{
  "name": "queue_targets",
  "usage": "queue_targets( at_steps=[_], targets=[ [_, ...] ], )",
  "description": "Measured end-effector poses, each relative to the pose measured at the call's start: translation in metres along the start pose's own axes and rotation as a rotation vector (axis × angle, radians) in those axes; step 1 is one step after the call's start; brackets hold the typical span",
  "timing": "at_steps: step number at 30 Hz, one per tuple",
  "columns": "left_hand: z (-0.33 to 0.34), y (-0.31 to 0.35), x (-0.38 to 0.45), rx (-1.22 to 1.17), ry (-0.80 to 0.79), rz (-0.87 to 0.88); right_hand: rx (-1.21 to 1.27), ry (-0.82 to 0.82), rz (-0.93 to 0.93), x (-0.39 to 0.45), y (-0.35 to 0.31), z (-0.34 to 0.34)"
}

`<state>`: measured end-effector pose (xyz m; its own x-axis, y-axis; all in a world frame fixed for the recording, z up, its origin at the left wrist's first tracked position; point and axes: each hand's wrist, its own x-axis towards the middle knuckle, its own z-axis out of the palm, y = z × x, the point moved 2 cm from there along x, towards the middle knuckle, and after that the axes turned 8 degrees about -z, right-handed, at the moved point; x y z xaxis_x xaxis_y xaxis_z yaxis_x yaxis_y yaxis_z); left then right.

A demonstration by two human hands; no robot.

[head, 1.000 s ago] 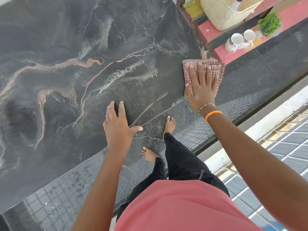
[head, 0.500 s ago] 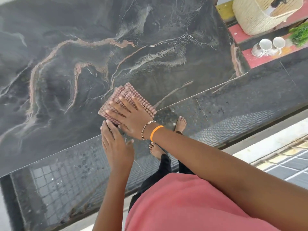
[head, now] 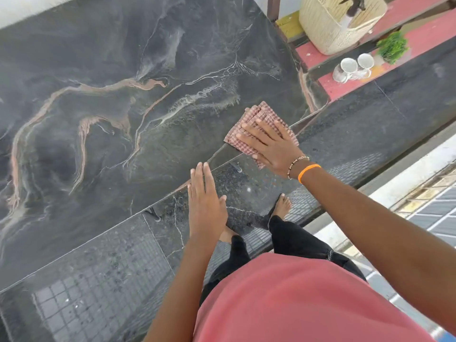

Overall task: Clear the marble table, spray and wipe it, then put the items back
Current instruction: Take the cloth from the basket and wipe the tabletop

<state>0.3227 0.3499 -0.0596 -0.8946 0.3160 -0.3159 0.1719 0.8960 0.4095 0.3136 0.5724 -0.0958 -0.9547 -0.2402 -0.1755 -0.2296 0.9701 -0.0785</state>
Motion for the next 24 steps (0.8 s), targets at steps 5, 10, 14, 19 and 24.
queue_targets(
  at_steps=[5, 10, 14, 19, 24],
  targets=[
    [0.011, 0.041, 0.016, 0.013, -0.066, 0.088, 0.015, 0.022, 0.137, -0.023, 0.072, -0.001],
    [0.018, 0.089, 0.029, -0.038, -0.119, 0.131, 0.119, 0.177, 0.278, -0.046, 0.129, -0.002],
    [0.026, 0.132, 0.042, -0.110, -0.163, 0.127, 0.492, 0.415, 0.335, -0.054, 0.160, -0.001],
    [0.035, 0.196, 0.066, -0.326, -0.279, 0.072, 1.507, 0.775, 0.717, -0.064, 0.188, -0.013],
    [0.038, 0.268, 0.100, -0.535, -0.362, 0.058, 2.250, 0.884, 0.637, -0.088, 0.225, -0.041]
  ],
)
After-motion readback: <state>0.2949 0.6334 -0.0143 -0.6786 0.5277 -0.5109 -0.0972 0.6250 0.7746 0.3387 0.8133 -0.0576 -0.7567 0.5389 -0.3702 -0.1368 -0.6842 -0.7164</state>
